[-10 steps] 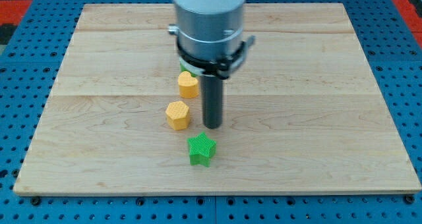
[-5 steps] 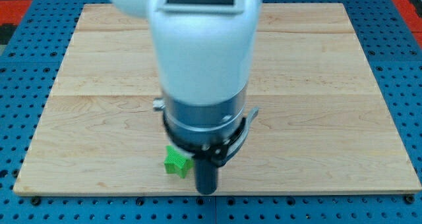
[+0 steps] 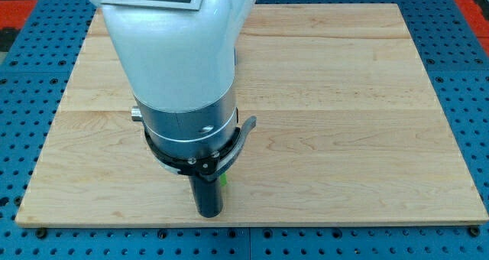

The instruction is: Adjust the blocks to make a vertical line

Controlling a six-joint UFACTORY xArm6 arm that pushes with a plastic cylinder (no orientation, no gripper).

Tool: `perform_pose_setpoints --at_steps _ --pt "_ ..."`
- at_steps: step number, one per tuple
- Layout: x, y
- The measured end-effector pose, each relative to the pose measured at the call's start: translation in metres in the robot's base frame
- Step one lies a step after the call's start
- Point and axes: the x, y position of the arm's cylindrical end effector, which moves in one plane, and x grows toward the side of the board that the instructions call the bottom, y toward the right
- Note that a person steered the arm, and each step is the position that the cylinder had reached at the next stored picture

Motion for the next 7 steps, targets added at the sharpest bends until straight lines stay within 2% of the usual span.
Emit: perform_pose_setpoints --at_steps 2,3,4,5,6,7 --pt "-0.016 -0.095" --pt "-0.063 -0.076" --pt "-0.07 -0.052" --pt "-0.08 -0.066" --pt "-0.097 -0.064" --pt "-0.097 -0.05"
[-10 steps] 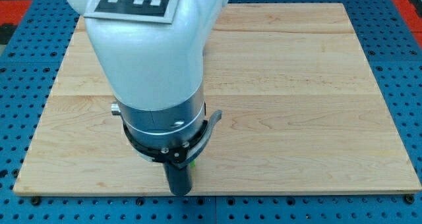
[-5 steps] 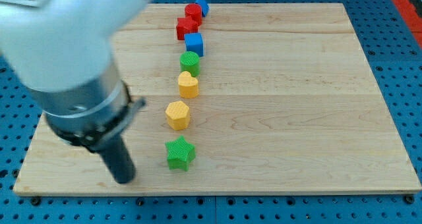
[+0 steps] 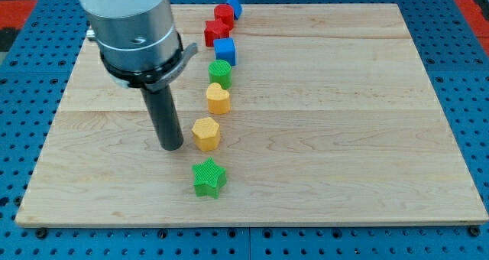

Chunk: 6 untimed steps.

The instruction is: Adjust the blocks to make a vertical line

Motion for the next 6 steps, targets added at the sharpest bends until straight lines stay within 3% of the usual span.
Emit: perform_pose_setpoints --at_steps 3,5,6 --pt "0.0 0.024" --pt "0.001 -0.05" --pt "0.044 -0.038"
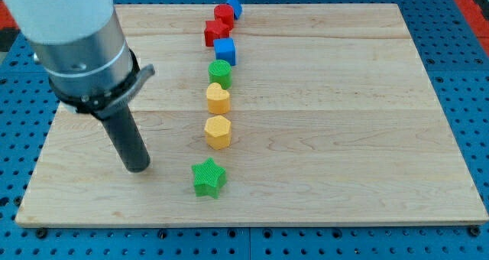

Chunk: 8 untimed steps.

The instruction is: Adjust the blocks to make a vertical line

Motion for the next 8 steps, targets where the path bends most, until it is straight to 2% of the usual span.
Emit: perform_pose_setpoints --at_steps 2,4,6,7,8 --pt "0.041 0.033" --pt "0.032 0.059" --pt "0.032 0.062" --pt "0.065 0.062" --pt "0.065 0.062"
